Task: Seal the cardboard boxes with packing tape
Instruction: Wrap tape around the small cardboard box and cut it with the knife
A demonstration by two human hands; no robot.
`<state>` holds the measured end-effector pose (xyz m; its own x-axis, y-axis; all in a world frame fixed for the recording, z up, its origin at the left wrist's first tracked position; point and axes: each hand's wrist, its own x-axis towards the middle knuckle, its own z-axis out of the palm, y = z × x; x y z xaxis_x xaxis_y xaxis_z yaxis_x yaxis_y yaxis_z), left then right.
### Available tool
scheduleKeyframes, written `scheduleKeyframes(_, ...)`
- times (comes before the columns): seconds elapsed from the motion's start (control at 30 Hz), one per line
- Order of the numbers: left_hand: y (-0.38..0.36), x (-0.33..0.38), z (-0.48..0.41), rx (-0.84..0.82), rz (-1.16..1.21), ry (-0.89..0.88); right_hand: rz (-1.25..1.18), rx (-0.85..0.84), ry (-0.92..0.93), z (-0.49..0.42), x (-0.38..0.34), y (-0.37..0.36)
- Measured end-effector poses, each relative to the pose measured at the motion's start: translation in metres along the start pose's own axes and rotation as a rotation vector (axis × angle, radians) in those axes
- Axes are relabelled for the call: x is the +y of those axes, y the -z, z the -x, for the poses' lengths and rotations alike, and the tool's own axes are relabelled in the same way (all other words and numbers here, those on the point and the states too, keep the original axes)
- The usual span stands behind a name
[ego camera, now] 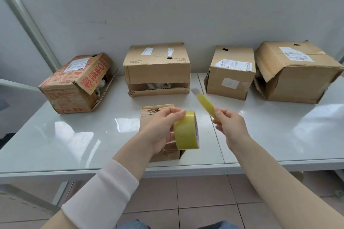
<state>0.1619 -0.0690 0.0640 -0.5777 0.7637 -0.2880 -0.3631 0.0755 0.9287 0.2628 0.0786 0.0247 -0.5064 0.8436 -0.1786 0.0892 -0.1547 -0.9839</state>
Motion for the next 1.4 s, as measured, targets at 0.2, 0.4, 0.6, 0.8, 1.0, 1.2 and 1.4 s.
scheduleKeyframes(0.2,0.016,0.016,0.003,0.058,0.028,-0.065,0.66,0.099,0.038,-0.018,0.061,0.019)
scheduleKeyframes(0.4,0.017,0.015,0.001,0.141,0.051,-0.069,0.872,0.17,0.105,-0.027,0.078,0.019)
scheduleKeyframes(0.6,0.007,0.014,0.0,0.23,0.138,-0.07,0.343,-0.059,0.502,0.024,0.032,-0.019)
scheduleKeyframes(0.8,0.001,0.012,0.002,0.381,-0.035,-0.091,0.316,-0.276,0.665,0.064,0.008,-0.054)
scheduleKeyframes(1.0,0.022,0.019,0.007,0.383,-0.265,-0.25,0.249,-0.454,0.464,0.057,-0.008,-0.05)
scheduleKeyframes(1.2,0.04,0.029,0.02,0.0,-0.408,-0.39,0.105,-0.653,0.285,0.051,-0.03,-0.038)
scheduleKeyframes(1.4,0.055,0.032,0.028,-0.167,-0.464,-0.427,0.03,-0.73,0.236,0.048,-0.042,-0.033)
